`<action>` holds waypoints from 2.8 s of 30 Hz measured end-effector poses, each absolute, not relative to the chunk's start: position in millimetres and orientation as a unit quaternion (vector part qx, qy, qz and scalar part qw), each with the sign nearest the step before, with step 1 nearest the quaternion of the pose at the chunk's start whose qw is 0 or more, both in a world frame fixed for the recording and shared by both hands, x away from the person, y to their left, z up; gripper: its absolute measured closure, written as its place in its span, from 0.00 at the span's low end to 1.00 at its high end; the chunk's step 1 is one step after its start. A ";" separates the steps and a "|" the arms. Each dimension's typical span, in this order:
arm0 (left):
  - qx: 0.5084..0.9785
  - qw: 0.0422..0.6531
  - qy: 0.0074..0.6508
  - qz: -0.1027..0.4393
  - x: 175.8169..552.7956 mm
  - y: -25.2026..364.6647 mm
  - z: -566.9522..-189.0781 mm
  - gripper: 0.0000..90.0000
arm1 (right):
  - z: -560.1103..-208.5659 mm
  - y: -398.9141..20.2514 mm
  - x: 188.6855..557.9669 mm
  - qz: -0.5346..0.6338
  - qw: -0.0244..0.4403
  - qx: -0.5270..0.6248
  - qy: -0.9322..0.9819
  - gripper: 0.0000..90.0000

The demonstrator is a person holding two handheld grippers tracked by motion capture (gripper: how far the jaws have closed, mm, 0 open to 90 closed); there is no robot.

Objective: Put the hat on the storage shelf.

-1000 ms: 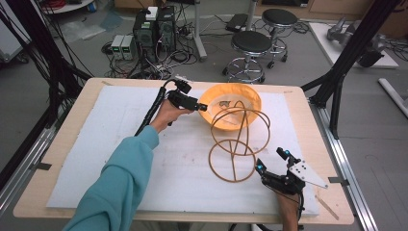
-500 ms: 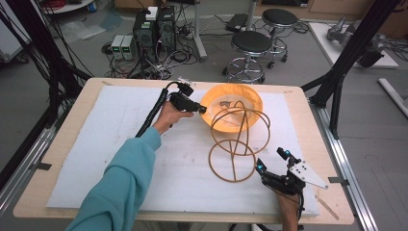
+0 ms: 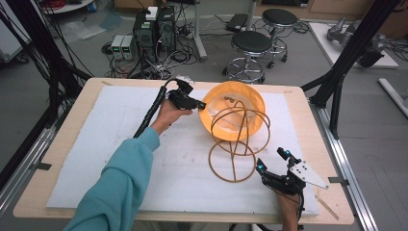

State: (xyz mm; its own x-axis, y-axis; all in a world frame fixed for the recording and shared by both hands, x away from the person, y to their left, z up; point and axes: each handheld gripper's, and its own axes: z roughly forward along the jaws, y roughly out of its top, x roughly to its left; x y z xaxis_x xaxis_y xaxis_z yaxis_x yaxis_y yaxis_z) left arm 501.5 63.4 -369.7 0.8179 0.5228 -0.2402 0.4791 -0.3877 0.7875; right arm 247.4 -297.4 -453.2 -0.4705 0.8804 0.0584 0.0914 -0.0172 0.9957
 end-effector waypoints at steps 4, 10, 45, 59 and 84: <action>0.831 0.472 0.292 0.028 497.6 71.9 -359.0 0.95 | -453.2 -298.4 247.4 0.598 0.329 0.396 0.615 0.13; 0.826 0.483 0.284 0.058 482.9 91.0 -340.6 0.95 | -453.1 -298.0 247.4 0.598 0.328 0.397 0.615 0.13; 0.800 0.463 0.333 0.189 438.4 270.1 -291.0 0.95 | -453.2 -300.6 249.1 0.601 0.322 0.405 0.609 0.13; 0.799 0.451 0.339 0.210 428.9 298.1 -295.9 0.95 | -453.4 -302.0 248.6 0.606 0.318 0.409 0.604 0.13; 0.815 0.475 0.290 0.163 403.1 253.5 -312.4 0.95 | -453.5 -301.5 248.4 0.606 0.322 0.406 0.604 0.13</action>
State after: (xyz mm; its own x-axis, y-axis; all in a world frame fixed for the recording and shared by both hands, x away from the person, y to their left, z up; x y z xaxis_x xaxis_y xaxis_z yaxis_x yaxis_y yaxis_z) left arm 403.1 253.5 -312.4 0.7789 0.6271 -0.0086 0.3166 -0.3813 0.8685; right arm 248.4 -301.5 -453.5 -0.4632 0.8802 0.1034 0.1004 -0.0637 0.9929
